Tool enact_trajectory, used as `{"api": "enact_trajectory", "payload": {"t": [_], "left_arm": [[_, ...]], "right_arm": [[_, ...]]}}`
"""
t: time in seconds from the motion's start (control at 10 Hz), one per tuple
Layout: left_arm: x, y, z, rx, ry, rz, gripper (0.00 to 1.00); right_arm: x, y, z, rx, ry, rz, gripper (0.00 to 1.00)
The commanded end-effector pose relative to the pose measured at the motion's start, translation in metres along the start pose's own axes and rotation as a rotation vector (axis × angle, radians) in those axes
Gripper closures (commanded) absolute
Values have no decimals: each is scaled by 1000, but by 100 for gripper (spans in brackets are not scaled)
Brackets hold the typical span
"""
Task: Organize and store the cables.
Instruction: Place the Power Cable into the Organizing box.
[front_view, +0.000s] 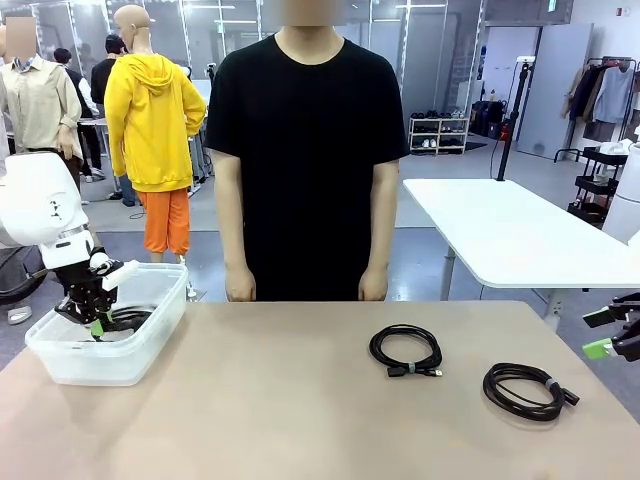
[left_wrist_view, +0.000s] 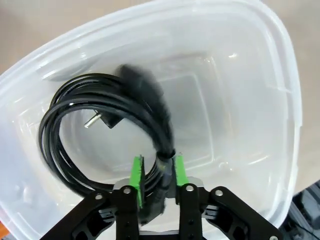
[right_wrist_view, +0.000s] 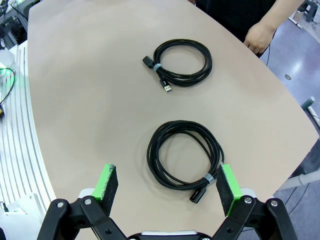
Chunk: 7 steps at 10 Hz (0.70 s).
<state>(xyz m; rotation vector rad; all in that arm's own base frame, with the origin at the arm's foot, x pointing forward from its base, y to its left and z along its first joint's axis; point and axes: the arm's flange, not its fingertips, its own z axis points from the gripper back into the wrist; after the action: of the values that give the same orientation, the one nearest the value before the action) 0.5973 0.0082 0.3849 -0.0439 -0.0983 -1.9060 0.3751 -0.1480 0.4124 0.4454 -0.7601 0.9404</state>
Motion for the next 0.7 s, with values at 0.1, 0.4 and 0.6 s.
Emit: {"api": "enact_trajectory", "payload": {"t": [0.1,0.4,0.6], "left_arm": [[-2,4,12,-5,-8,25,3],[0,-2,20,-12,-24,33,0],[3,-3,22,-5,-45,46,0]], "right_arm": [[3,-1,2,4,9,-9,0],[3,-1,2,4,9,-9,0],[3,-1,2,4,9,-9,0]]}}
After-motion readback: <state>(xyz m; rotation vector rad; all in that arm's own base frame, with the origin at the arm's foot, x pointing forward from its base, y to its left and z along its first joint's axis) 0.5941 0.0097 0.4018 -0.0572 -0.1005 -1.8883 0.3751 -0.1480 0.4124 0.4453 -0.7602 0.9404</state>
